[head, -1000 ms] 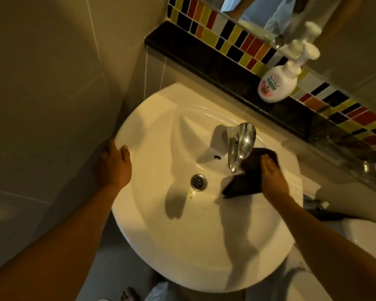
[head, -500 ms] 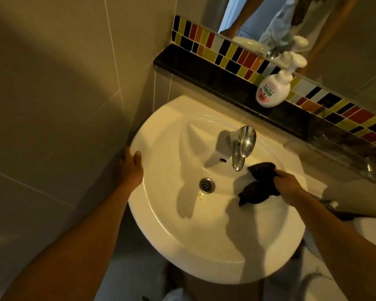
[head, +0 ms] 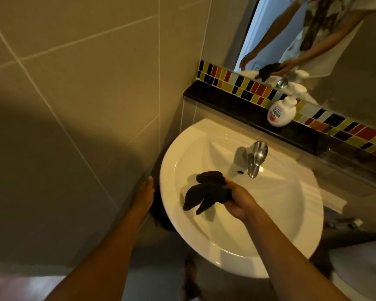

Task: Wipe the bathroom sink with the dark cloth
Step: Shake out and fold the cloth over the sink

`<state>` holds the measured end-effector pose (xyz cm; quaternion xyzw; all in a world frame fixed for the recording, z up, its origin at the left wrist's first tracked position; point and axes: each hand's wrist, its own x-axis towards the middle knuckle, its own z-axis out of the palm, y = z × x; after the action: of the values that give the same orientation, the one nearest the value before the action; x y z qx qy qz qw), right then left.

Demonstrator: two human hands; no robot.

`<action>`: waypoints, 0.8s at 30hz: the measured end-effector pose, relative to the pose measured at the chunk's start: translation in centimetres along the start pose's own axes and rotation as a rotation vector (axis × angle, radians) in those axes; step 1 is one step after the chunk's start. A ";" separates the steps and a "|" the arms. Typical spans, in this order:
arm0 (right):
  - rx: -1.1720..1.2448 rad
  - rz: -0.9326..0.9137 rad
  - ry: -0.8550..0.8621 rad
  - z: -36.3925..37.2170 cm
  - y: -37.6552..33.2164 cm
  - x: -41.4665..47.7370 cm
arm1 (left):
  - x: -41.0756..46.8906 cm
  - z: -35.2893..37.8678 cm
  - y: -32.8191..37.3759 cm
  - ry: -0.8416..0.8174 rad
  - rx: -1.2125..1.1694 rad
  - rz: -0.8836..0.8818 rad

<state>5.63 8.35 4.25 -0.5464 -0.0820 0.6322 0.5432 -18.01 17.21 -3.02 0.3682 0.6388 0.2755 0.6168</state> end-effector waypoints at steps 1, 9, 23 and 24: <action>-0.076 -0.022 -0.020 1.3 0.2 -0.5 | -0.7 -0.3 0.6 -0.001 0.051 0.067; -0.745 -0.424 -0.017 7.8 0.2 -6.0 | -6.1 0.0 7.8 -0.489 0.075 0.110; -0.209 -0.468 -0.057 6.3 0.0 -11.1 | -13.0 4.1 11.5 -0.591 -0.065 0.100; -0.197 -0.451 -0.057 6.1 -0.7 -11.1 | -13.3 4.2 12.1 -0.614 0.002 0.145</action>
<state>-0.81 3.02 13.73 -0.5464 -0.2783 0.4991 0.6123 -12.70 12.98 14.20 0.4794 0.3951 0.1942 0.7592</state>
